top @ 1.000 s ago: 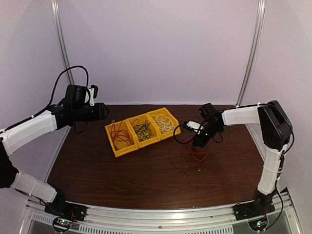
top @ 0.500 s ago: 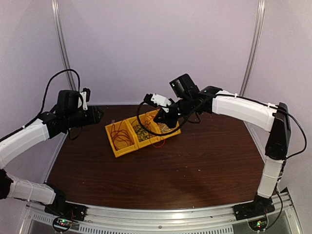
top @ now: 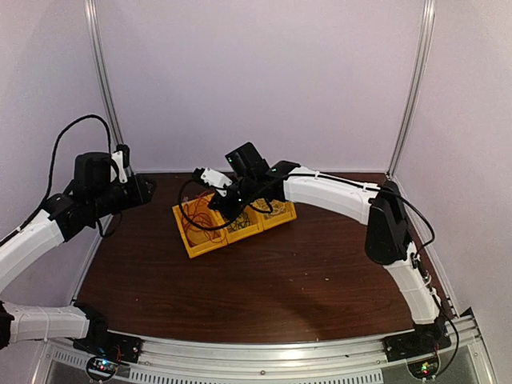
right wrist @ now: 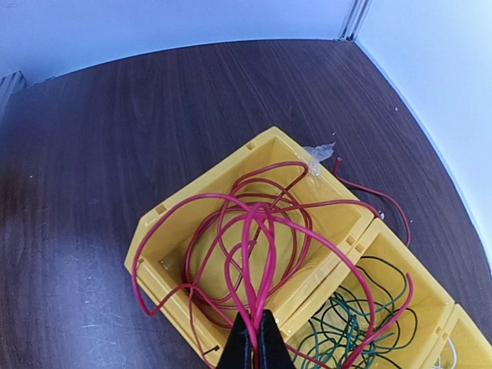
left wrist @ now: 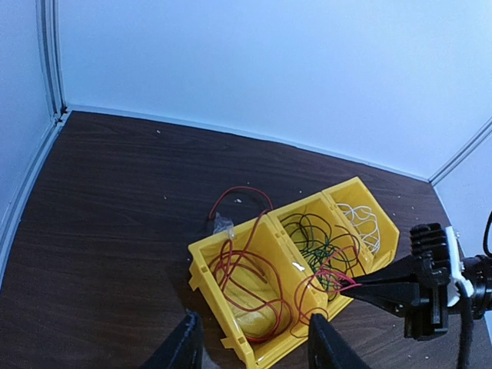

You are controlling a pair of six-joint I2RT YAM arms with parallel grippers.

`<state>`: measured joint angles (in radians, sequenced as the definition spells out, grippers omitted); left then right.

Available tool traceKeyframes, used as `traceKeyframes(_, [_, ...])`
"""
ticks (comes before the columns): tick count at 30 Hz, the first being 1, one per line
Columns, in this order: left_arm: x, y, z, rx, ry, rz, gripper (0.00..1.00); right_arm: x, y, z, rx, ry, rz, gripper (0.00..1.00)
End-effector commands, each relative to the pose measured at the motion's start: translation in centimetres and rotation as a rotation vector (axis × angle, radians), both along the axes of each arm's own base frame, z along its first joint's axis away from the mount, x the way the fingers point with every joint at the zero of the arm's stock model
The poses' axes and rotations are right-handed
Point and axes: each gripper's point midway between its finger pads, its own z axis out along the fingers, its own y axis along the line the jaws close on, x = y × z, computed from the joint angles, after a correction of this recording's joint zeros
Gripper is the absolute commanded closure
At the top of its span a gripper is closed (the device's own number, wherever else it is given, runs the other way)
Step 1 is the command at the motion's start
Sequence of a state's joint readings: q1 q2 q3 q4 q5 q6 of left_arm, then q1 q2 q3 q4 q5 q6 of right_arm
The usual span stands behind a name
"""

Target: Untangle the cables

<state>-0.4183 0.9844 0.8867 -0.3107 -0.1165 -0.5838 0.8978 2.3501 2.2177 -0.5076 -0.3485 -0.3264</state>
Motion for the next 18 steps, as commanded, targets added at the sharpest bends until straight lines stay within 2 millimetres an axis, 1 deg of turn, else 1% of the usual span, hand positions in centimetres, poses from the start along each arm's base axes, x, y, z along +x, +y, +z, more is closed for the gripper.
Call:
traceKeyframes(1, [-0.1, 0.2, -0.8, -0.007, 0.014, 0.018, 0.52, 1.5, 1.6, 1.8, 0.107, -0.017, -0.039, 1.00])
traceKeyframes(6, [0.1, 0.1, -1.7, -0.010, 0.037, 0.022, 0.52, 1.9, 3.4, -0.2, 0.127, 0.010, -0.046, 1.00])
traceKeyframes(10, [0.1, -0.1, -2.1, -0.013, 0.047, 0.017, 0.52, 2.8, 4.5, -0.5, 0.190, 0.014, -0.067, 1.00])
traceKeyframes(14, [-0.1, 0.0, -2.3, -0.015, 0.050, 0.018, 0.52, 4.0, 5.5, -1.3, 0.231, 0.012, -0.107, 1.00])
traceKeyframes(17, [-0.3, 0.0, -2.4, -0.016, 0.050, 0.016, 0.52, 4.8, 5.7, -2.2, 0.238, -0.010, -0.129, 1.00])
traceKeyframes(18, [-0.3, 0.1, -2.4, -0.015, 0.050, 0.017, 0.52, 4.8, 5.8, -2.5, 0.236, -0.014, -0.128, 0.97])
